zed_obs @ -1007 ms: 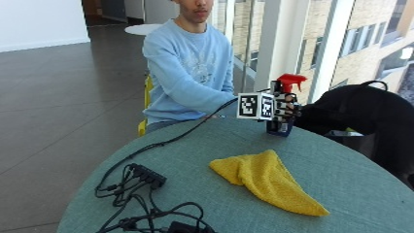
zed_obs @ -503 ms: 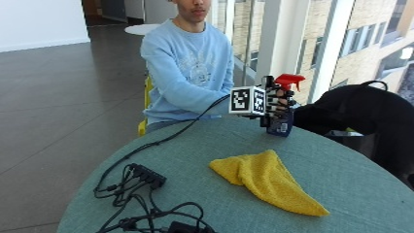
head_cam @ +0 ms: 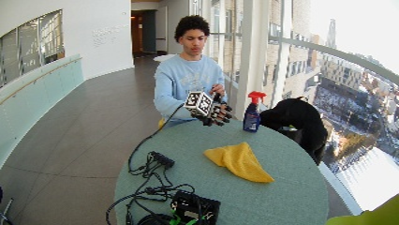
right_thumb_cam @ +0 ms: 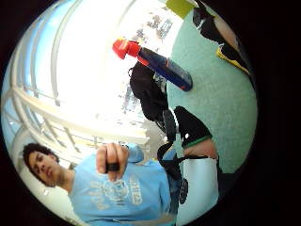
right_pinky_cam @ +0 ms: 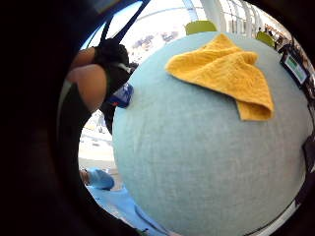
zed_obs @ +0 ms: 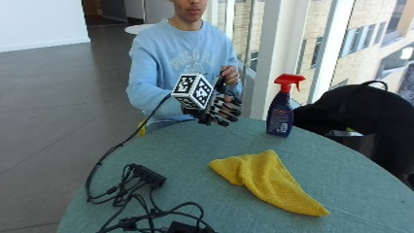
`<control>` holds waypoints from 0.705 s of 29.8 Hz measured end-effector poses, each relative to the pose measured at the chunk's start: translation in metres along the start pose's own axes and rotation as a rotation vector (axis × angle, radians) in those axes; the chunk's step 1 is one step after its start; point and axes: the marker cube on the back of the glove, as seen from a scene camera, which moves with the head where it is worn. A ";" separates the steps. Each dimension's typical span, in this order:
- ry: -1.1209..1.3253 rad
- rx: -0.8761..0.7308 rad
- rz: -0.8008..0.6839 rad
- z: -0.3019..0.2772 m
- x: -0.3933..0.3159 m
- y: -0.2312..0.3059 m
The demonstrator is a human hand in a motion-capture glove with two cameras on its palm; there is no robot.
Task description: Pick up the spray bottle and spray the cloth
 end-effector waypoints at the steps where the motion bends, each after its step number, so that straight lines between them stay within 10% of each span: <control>1: 0.022 0.001 0.006 -0.007 0.006 0.012; 21: 0.265 0.026 0.060 -0.037 0.060 0.109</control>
